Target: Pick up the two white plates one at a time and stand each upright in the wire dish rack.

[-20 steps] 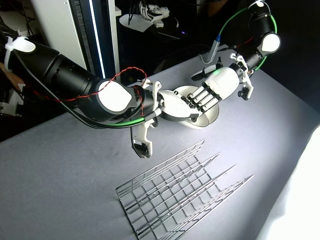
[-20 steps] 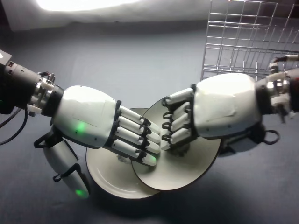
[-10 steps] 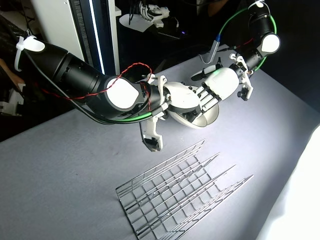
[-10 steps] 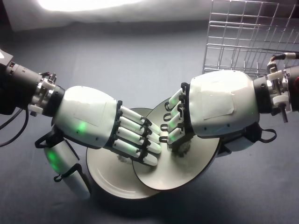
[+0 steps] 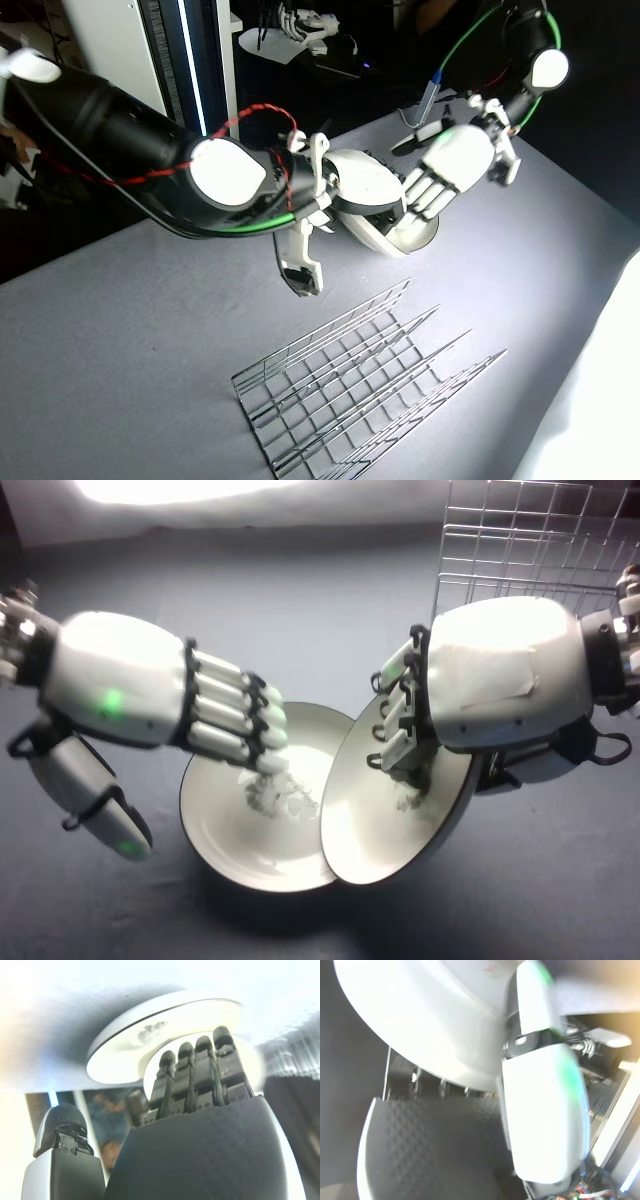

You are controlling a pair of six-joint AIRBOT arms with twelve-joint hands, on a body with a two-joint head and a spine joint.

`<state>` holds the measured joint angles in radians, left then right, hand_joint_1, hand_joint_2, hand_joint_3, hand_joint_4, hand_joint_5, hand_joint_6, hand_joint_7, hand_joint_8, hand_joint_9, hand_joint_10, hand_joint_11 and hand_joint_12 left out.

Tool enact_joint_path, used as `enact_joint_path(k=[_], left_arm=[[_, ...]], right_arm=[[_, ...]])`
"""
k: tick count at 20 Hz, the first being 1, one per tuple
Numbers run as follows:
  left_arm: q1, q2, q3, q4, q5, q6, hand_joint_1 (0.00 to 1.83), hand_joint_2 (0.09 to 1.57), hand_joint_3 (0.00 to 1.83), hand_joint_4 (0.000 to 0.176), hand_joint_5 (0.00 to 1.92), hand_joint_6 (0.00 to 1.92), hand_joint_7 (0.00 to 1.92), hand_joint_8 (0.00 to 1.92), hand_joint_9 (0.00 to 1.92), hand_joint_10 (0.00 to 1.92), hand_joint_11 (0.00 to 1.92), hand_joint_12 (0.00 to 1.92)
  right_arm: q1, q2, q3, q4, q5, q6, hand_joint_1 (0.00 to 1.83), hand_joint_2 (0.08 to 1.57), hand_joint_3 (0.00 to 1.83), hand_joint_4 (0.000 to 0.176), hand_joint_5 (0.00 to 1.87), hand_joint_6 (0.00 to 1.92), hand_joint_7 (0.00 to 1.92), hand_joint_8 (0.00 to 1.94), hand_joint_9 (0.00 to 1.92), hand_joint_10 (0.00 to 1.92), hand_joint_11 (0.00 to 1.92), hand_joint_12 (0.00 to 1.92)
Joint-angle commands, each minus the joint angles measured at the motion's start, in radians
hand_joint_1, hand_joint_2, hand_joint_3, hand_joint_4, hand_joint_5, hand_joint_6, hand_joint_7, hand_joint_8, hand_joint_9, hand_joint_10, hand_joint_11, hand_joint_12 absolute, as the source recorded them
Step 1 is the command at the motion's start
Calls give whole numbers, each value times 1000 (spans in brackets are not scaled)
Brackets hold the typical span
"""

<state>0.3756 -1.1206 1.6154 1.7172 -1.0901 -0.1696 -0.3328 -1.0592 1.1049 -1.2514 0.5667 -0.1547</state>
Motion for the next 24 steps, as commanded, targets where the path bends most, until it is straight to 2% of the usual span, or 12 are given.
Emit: enact_joint_path(k=[1,5,8,9,10,12,13,15,21,22,23,24], left_arm=[[-20,24,-13,-80,-39,-15,0,1087,0,0,70,0,43,1,21,2,0,147],[-84,119,-54,-80,-39,-54,0,1080,0,0,91,3,70,4,47,4,0,203],[-108,182,-54,-80,-38,-112,0,1084,0,0,70,2,46,3,20,2,0,148],[-116,207,-54,-80,-38,-125,0,1086,2,0,77,5,53,4,26,4,0,149],[-117,222,-54,-80,-38,-129,0,1086,2,0,77,5,53,4,26,4,0,149],[-120,265,-54,-80,-39,-135,0,1088,1,0,66,1,44,2,19,2,0,136],[-121,281,-54,-80,-41,-135,0,1085,0,0,59,0,42,1,17,0,0,136],[-122,307,-54,-80,-41,-136,0,1086,0,0,69,2,55,3,28,2,0,143],[-169,328,-32,-80,-46,-165,0,1080,0,0,77,2,55,3,18,2,0,127],[-171,328,-31,-80,-46,-170,0,1081,0,0,73,0,48,0,13,0,0,127],[-172,330,-33,-80,-46,-170,0,1083,0,0,67,1,44,0,11,0,0,102],[-173,332,-37,-80,-46,-170,0,1078,0,0,63,0,45,1,13,1,0,100]], right_arm=[[19,17,-12,61,34,1,1216,1119,0,24,946,1066,1028,889,1132,212,677,1191],[54,65,-70,119,33,1,1189,1166,3,23,860,1199,923,1064,1133,182,635,1281],[78,91,-108,183,34,0,1192,1163,0,25,871,1182,929,1054,1137,196,634,1288],[90,99,-121,214,35,0,1333,1130,0,0,900,1096,985,891,947,1038,681,1283],[95,106,-131,238,33,0,1333,1130,0,0,900,1096,985,891,947,1038,681,1283],[111,121,-153,295,29,0,1359,1144,2,0,848,1187,959,926,856,1272,665,1267],[114,127,-161,324,29,1,1227,1159,1,0,851,1212,946,1009,885,852,653,1251],[121,138,-174,376,27,2,1199,1152,0,19,879,1168,958,1012,1013,512,680,1219],[140,168,-199,629,-2,7,1200,1156,1,6,851,1167,969,1040,1051,353,666,1186],[142,171,-200,663,-9,9,1333,1129,18,0,868,1128,989,947,897,1070,663,1169],[144,175,-201,713,-17,11,1364,1120,5,0,868,1116,1026,881,896,1171,680,1151],[148,179,-201,796,-24,13,1377,1100,0,0,902,1051,1090,767,943,1128,739,1125]])
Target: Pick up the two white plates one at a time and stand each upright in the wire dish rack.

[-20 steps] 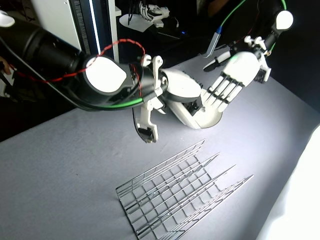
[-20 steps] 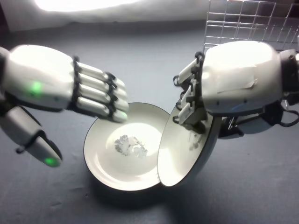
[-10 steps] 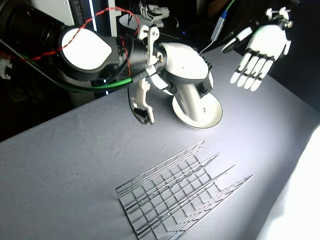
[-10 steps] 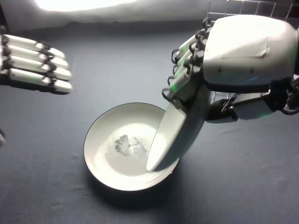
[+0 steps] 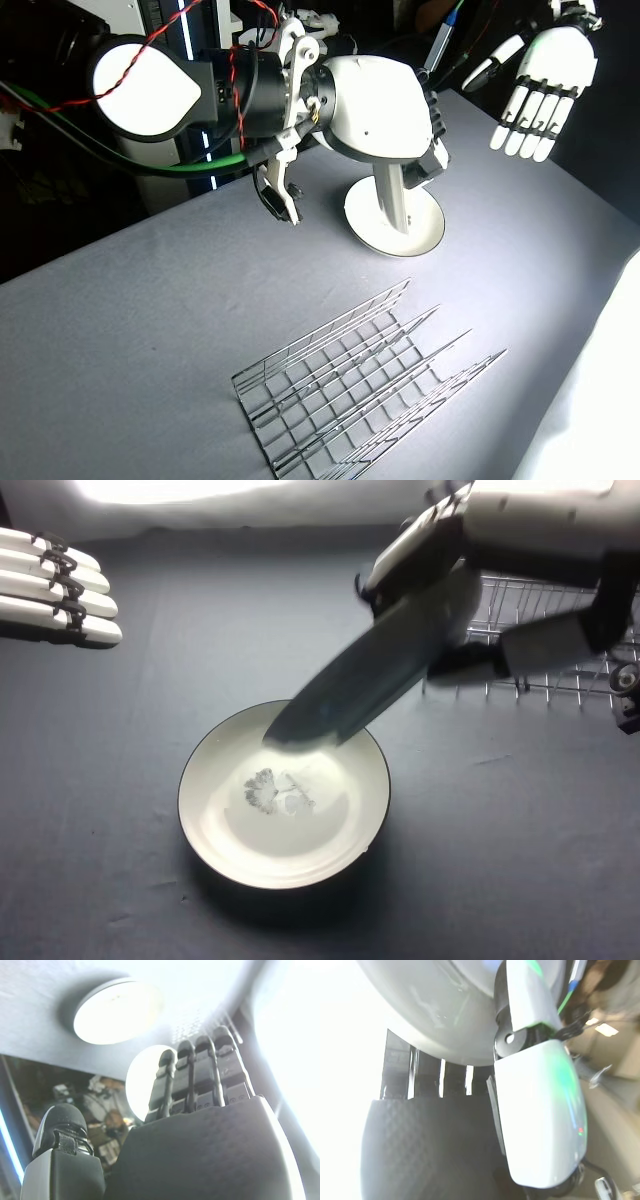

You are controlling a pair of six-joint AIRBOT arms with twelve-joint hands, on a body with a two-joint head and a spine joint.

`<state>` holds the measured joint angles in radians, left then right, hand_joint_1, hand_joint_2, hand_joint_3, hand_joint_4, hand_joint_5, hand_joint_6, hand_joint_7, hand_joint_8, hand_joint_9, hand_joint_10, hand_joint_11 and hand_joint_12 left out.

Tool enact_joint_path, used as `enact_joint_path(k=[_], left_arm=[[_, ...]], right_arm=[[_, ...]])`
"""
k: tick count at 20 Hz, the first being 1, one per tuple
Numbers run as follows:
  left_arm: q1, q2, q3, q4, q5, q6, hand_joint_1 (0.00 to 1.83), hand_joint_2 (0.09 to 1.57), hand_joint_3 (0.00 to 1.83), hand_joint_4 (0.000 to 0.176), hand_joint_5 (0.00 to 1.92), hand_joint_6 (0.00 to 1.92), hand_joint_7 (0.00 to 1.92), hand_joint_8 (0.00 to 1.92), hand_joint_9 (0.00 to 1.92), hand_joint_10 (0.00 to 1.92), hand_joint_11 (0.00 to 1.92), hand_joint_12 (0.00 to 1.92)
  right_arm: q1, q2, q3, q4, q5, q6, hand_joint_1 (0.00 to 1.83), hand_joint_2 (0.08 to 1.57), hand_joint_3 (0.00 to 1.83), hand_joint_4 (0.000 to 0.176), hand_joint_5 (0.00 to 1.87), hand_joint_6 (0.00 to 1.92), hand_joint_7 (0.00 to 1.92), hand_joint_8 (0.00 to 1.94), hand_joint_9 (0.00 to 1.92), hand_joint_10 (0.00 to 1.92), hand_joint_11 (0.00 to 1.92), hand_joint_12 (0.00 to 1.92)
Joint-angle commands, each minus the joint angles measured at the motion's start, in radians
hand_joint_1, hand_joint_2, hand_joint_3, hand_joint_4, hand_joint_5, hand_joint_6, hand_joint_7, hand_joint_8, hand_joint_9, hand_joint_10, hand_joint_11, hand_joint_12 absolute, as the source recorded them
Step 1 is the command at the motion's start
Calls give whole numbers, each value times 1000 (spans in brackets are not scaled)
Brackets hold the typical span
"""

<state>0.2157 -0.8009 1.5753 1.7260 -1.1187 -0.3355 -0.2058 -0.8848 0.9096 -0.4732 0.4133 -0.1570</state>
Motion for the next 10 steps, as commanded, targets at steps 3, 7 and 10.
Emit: enact_joint_path(k=[3,7,10], left_arm=[[-13,10,4,-88,-19,-4,0,1086,3,0,72,1,49,0,21,2,0,134],[-16,-4,12,-88,-27,17,0,1091,3,0,75,0,70,2,45,2,0,173],[-15,-9,13,-89,-30,31,0,1088,1,0,70,0,59,0,30,0,0,117]], right_arm=[[35,11,-5,165,101,17,1382,1090,0,0,913,1013,1046,822,1023,1053,834,993],[48,12,5,337,68,18,1376,1117,1,0,829,1112,980,973,987,1091,823,1074],[53,12,24,425,67,19,1371,1131,0,0,822,1139,940,1039,952,1147,743,1121]])
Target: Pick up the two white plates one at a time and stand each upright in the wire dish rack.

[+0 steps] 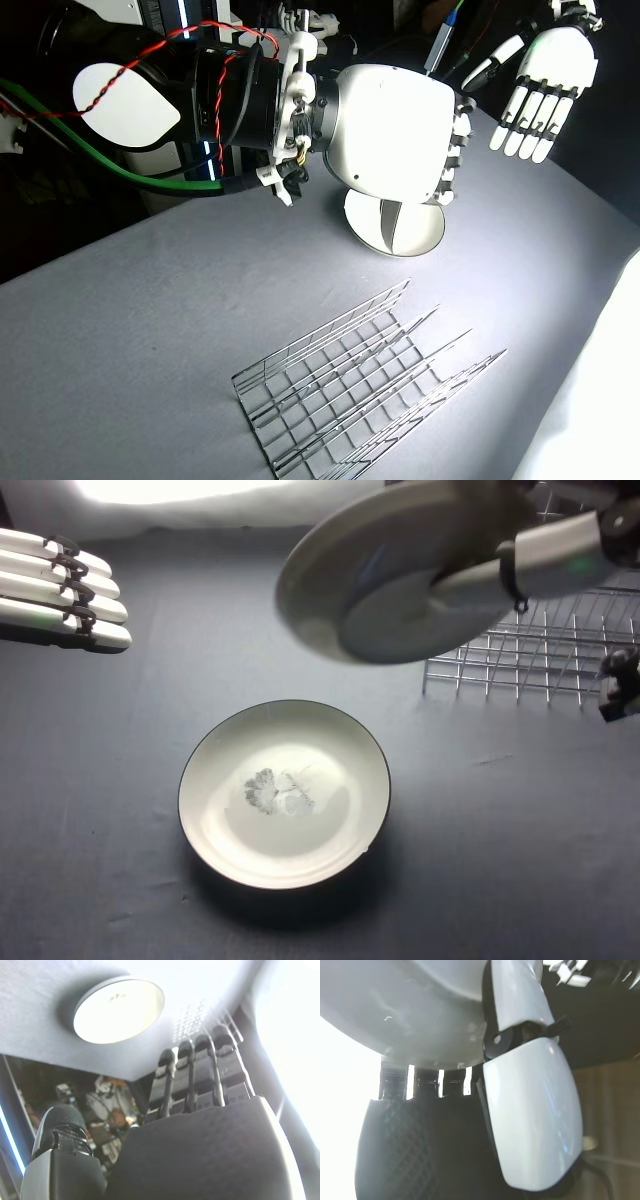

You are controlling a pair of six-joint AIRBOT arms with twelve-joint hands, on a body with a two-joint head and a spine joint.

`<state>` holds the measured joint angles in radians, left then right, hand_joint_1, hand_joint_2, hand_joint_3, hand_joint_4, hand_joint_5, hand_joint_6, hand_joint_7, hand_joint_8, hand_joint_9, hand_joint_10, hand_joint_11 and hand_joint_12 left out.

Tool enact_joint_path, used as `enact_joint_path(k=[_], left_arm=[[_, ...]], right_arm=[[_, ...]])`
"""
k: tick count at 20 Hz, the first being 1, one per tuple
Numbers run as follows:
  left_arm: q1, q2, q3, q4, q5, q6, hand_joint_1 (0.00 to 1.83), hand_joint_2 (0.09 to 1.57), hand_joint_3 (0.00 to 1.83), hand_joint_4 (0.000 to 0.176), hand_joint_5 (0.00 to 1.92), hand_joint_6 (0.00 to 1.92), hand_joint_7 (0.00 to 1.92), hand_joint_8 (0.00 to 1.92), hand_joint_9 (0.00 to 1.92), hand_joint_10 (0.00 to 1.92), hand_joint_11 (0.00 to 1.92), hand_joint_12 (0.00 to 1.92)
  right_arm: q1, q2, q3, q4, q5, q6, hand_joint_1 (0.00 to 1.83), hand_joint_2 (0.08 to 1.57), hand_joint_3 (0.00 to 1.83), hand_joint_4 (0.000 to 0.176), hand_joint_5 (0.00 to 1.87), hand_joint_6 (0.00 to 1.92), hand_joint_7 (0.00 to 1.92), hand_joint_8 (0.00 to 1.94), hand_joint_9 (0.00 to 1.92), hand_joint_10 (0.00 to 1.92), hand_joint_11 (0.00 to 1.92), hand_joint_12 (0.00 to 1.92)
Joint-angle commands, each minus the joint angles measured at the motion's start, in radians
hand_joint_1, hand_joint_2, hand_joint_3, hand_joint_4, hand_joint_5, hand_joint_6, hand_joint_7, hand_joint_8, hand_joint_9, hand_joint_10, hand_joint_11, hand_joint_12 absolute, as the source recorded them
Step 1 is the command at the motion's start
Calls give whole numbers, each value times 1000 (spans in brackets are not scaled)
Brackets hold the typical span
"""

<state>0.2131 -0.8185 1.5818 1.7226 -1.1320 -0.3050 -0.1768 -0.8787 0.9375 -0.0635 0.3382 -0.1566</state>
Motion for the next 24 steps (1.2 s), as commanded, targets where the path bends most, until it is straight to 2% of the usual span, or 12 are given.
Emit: enact_joint_path(k=[1,2,3,5,7,10,11,13,16,19,23,24], left_arm=[[-13,6,6,-86,-17,3,0,1079,0,0,74,1,74,2,46,3,0,161],[-13,4,6,-86,-17,3,0,1079,0,0,74,1,74,2,46,3,0,161],[-15,4,5,-86,-17,3,0,1091,4,0,66,0,62,0,32,0,0,126],[-20,3,1,-86,-17,1,0,1099,3,0,62,1,59,0,33,0,0,123],[-21,3,-1,-86,-21,-6,0,1117,7,0,61,9,37,6,15,3,6,58],[-22,3,-2,-86,-22,-6,0,1137,1,0,100,1,66,1,29,1,0,102],[-22,3,-2,-86,-22,-6,0,1122,0,0,93,0,67,0,34,1,0,87],[-24,3,-5,-86,-23,-6,0,1119,0,0,104,0,82,0,46,0,0,120],[-28,3,-5,-86,-23,-6,0,1119,0,0,81,0,55,2,28,3,5,70],[-29,2,-7,-86,-26,-6,0,1111,0,0,54,5,36,9,11,4,11,8],[-34,2,-11,-86,-28,-6,0,1111,0,0,65,9,42,9,18,6,25,12],[-36,2,-13,-86,-28,-6,0,1113,0,0,62,6,47,9,23,7,29,14]], right_arm=[[24,6,8,33,142,18,1373,1124,0,0,860,1100,948,997,958,1154,734,1165],[24,6,18,46,142,18,1373,1124,0,0,860,1100,948,997,958,1154,734,1165],[24,6,30,52,142,17,1379,1099,0,0,930,1010,1012,870,983,1119,726,1148],[24,6,58,66,142,16,1375,1113,0,0,879,1066,975,946,977,1132,712,1126],[29,6,78,98,141,16,1381,1097,0,0,911,1025,1018,886,1010,1066,742,1088],[38,6,95,110,141,18,1382,1096,0,0,893,1041,1032,901,1013,1034,792,1046],[40,6,97,114,141,18,1379,1099,0,0,910,1024,1019,897,985,1096,736,1111],[54,6,114,136,135,18,1378,1102,1,0,891,1053,1027,881,977,1110,711,1135],[57,13,130,144,135,17,1377,1108,1,0,891,1052,1004,918,964,1130,681,1141],[56,29,140,152,133,17,1382,1090,0,0,948,972,1034,859,999,1090,724,1160],[50,46,154,159,132,17,1380,1093,0,0,934,1004,1036,841,992,1100,708,1181],[43,54,158,164,133,16,1378,1103,0,0,886,1064,1013,876,996,1100,704,1163]])
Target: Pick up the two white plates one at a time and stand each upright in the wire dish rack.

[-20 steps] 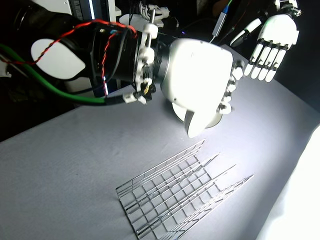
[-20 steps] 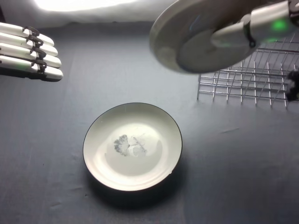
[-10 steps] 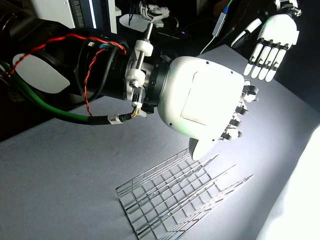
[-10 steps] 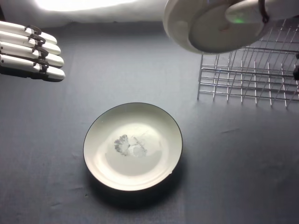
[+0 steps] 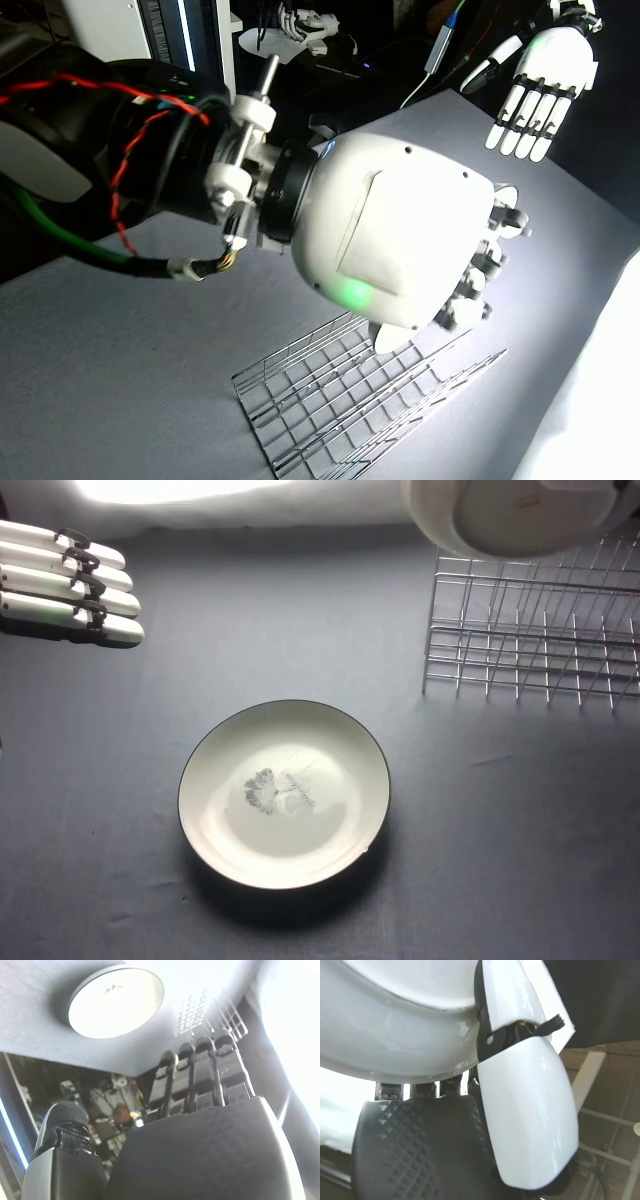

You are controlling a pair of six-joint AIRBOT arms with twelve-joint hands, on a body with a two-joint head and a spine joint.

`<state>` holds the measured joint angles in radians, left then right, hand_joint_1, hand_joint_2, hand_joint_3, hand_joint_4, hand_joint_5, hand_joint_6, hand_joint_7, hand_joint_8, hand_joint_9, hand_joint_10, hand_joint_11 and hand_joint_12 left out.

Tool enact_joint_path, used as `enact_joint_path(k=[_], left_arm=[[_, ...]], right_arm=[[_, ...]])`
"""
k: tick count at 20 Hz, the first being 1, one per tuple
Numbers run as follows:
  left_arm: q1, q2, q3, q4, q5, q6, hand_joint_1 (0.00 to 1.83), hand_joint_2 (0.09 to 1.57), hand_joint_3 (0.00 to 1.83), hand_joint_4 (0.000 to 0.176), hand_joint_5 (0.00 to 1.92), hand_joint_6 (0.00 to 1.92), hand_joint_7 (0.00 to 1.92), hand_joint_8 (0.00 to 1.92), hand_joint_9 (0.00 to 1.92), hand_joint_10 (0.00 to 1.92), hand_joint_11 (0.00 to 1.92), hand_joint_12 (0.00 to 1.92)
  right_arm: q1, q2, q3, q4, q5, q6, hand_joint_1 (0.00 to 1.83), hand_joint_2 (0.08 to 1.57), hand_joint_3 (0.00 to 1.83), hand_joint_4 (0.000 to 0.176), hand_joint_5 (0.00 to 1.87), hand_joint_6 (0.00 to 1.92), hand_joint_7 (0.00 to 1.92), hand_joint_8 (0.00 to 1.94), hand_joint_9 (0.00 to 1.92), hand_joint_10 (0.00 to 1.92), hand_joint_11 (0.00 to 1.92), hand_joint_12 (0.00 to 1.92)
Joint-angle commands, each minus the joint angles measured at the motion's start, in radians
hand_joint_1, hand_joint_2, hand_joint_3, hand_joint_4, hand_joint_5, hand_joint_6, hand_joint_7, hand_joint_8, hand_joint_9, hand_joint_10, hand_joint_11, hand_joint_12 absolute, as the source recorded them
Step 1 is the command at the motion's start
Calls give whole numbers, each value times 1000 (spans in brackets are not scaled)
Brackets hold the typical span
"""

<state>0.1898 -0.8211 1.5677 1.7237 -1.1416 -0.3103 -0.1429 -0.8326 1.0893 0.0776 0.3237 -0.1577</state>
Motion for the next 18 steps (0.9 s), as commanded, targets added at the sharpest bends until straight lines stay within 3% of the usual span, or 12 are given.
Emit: enact_joint_path(k=[1,18], left_arm=[[-13,5,0,-87,-18,-1,0,1113,0,0,51,1,35,4,13,2,18,10],[-3,-9,18,-87,-25,1,0,1134,8,0,40,2,33,0,0,0,0,0]], right_arm=[[0,14,10,25,147,18,1375,1112,2,0,864,1090,989,929,980,1117,705,1160],[-169,-17,136,27,183,11,1379,1098,0,0,951,981,1015,894,956,1137,658,1181]])
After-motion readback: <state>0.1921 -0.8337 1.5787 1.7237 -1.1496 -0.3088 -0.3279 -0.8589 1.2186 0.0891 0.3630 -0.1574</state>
